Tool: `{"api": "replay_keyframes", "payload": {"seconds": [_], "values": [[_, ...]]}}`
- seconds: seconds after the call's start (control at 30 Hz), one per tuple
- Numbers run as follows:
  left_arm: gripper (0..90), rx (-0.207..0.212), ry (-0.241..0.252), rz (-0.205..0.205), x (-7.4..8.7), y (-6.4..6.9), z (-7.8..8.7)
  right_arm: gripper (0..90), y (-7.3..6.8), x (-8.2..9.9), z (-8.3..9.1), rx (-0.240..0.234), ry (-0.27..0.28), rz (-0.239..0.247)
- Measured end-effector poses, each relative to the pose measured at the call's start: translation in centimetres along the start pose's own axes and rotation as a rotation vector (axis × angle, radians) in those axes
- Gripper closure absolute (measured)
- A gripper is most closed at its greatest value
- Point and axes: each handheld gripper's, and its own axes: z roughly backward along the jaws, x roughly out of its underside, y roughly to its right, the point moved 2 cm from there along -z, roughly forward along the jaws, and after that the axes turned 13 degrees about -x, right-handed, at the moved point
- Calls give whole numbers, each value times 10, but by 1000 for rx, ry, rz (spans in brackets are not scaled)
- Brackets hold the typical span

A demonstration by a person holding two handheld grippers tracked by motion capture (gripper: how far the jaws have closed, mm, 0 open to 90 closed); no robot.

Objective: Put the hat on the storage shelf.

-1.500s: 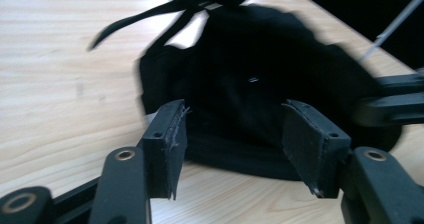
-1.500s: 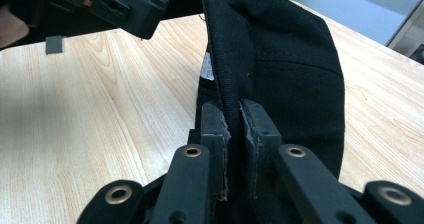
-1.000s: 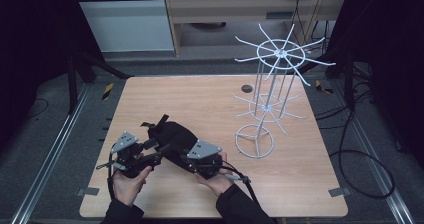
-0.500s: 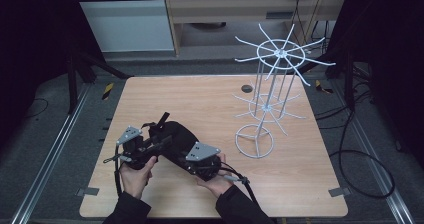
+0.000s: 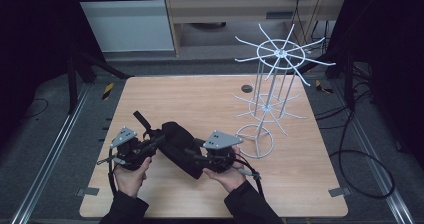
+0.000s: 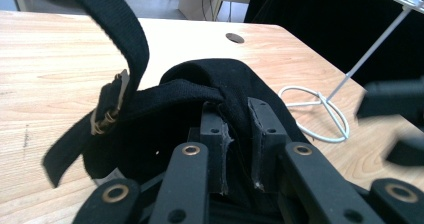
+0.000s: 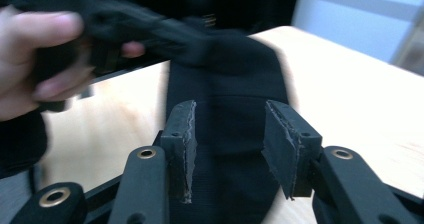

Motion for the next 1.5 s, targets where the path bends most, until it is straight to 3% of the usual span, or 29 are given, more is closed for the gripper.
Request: {"api": "replay_keyframes", "payload": {"seconds": [0.07,0.1,0.2,0.47,0.6,0.73,0.87,0.9,0.97,1.0,1.07,1.2,1.3,1.5], "values": [[788,4,1,-11,2,-2,4,556,3,0,1,12,5,-6],[788,4,2,-14,3,-4,7,543,10,1,3,46,-5,-25],[788,-1,-2,-26,7,-8,13,536,14,4,1,49,-18,-37],[788,-18,-7,-59,16,-18,29,508,9,14,-29,-2,-74,-56],[789,-26,-22,-63,20,-24,30,652,5,17,-45,-48,-110,-82],[791,-26,-18,-56,18,-25,29,881,3,15,-46,-86,-106,-115],[789,-21,2,-42,13,-24,23,893,4,9,-42,-50,-100,-78],[786,-25,4,-40,10,-24,18,893,4,1,-37,-6,-88,-37],[785,-29,2,-41,10,-24,15,893,4,-2,-36,9,-94,-18],[779,-43,-13,-48,12,-24,9,893,0,-7,-35,56,-126,62],[761,-76,-38,-64,16,-27,5,893,-4,-7,-38,59,-152,93],[731,-120,-91,-71,26,-35,0,887,-7,2,-48,24,-166,81],[710,-168,-166,-84,36,-47,-6,833,-13,10,-61,-23,-155,35],[697,-224,-239,-87,47,-63,-14,765,-25,16,-82,-43,-173,25]]}}
